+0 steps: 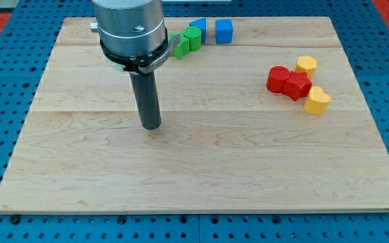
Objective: Move your arm closer to the blue cube
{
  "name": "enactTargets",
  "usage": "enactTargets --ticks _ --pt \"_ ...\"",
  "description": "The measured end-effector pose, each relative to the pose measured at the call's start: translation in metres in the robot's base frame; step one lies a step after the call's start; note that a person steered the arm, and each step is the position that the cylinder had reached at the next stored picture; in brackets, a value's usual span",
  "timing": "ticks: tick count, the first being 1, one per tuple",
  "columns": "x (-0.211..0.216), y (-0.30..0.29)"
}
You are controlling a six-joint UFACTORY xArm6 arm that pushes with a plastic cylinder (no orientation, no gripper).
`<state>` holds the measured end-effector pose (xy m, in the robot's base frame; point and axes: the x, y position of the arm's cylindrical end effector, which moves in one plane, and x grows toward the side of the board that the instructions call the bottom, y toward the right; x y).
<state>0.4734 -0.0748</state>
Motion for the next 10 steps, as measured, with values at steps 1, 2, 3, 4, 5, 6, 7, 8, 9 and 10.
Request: enactTargets --ticks 1,2,3,4,5,6,7,8,9,10 --pt "0.0 0.0" --pt "0.0 0.0" --pt "0.001 0.0" --pt "0.001 -0.001" --pt "0.005 -0.009" --pt "0.015 0.0" --pt "0.016 0.007" --pt "0.03 0.016" --pt "0.037 0.026" --pt "0.038 0.034"
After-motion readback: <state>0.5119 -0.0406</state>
